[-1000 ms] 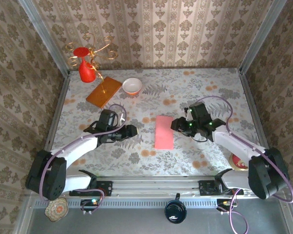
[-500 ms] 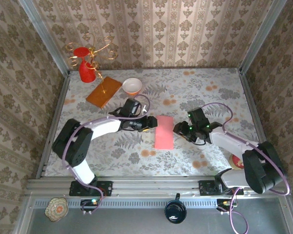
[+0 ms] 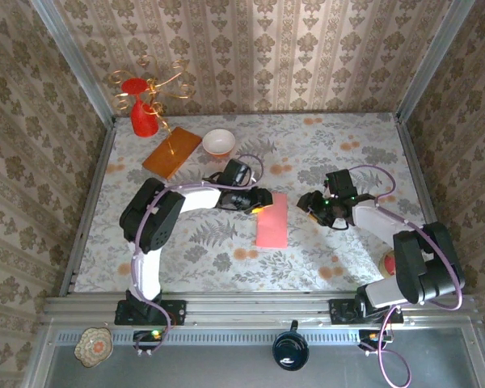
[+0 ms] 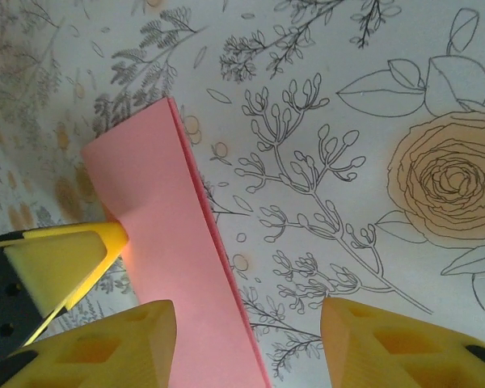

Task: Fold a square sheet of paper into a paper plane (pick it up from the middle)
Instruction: Fold the triangle a second time at the center of the table.

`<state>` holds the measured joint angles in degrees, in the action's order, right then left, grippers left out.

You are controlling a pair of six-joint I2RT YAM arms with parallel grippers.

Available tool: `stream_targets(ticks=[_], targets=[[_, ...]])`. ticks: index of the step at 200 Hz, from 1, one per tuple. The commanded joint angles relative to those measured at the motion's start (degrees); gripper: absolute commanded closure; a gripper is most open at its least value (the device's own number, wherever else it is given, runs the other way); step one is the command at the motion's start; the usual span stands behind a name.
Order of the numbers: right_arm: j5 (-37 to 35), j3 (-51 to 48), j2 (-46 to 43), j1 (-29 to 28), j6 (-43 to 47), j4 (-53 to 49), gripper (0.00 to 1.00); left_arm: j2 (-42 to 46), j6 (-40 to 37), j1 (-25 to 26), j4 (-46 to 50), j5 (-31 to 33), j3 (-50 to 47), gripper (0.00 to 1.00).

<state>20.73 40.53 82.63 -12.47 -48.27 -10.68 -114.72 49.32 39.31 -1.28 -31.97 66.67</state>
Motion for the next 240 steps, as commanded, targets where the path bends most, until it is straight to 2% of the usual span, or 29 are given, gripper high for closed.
stream_targets(ticks=[1,29,61,129,159,240], targets=[[4.0,1.9,1.7,0.0,2.2,0.6,0.49,-1.5,0.4,-0.1,0.8,-2.4,2.0,0.55],[6.4,0.7,2.8,-0.2,0.6,4.0,0.52,-2.6,-2.0,-1.3,4.5,-2.5,2.4,0.56],[8.3,0.8,3.1,-1.5,1.6,3.9,0.54,-0.3,-3.5,-3.4,4.6,-1.1,-1.9,0.57],[10.5,-4.9,0.3,-10.4,-0.7,5.2,0.55,5.3,-3.2,-6.2,0.5,0.2,-13.1,0.58],[10.6,-6.8,0.2,-12.7,-1.4,4.8,0.55,4.4,-2.8,-6.3,-0.3,-0.6,-13.4,0.58],[15.1,-6.8,4.9,-13.6,-1.7,12.2,0.60,2.8,-2.6,-5.9,0.0,-1.1,-12.1,0.58]])
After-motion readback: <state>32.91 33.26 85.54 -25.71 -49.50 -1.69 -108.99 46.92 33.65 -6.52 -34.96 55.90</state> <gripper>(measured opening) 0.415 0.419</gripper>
